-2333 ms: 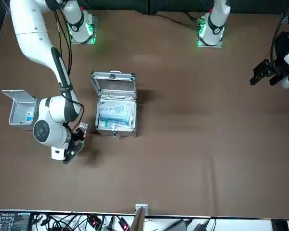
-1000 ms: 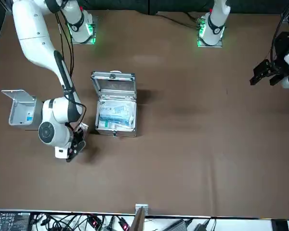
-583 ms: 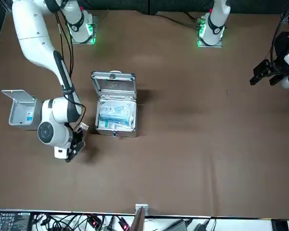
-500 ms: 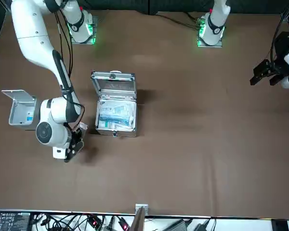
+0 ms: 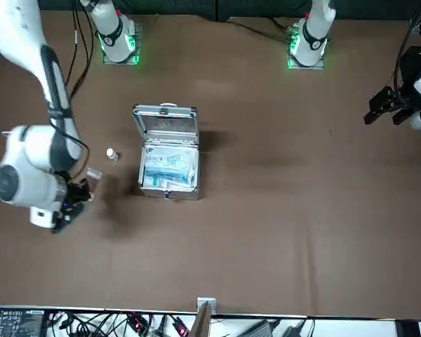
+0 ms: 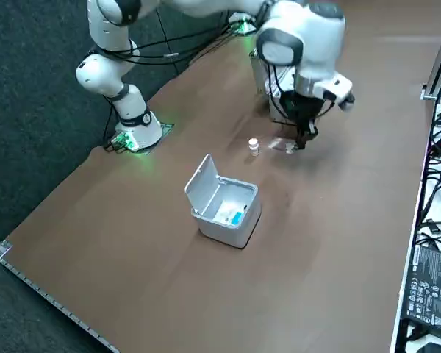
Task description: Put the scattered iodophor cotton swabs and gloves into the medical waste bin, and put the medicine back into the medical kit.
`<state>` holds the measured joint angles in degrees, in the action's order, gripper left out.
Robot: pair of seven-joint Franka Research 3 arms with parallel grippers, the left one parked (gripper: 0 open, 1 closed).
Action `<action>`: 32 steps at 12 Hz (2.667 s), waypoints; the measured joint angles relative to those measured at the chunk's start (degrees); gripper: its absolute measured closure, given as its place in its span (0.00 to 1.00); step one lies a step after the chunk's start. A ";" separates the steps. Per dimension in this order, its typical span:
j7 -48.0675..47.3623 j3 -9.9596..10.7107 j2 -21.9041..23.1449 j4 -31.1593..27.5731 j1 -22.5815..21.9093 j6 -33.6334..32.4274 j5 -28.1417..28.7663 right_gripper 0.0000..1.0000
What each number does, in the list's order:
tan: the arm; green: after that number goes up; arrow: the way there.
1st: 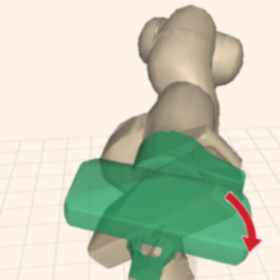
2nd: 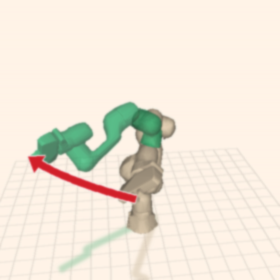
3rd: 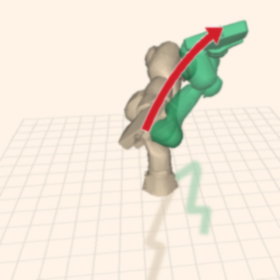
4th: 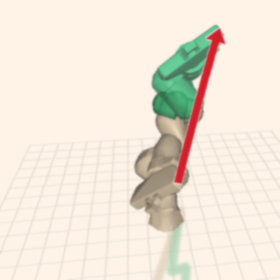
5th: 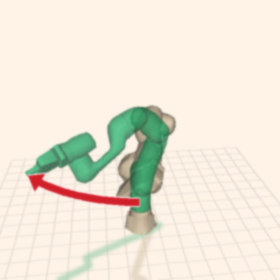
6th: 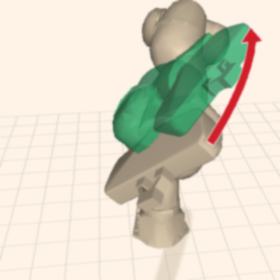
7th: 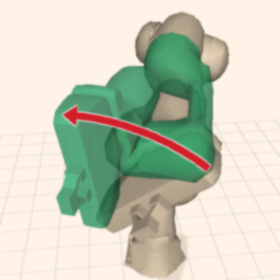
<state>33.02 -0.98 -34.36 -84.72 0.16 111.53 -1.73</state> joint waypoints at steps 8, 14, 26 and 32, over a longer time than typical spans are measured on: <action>8.11 0.51 7.30 -0.04 11.66 -7.59 0.10 0.98; 15.28 0.63 6.04 -0.33 19.74 -7.54 -1.23 0.98; 15.51 -0.63 5.45 0.15 20.46 -7.23 -1.58 0.00; 0.74 -4.41 9.07 -2.13 10.01 -12.42 4.48 0.00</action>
<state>33.76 -5.39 -25.30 -86.85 10.18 99.11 2.75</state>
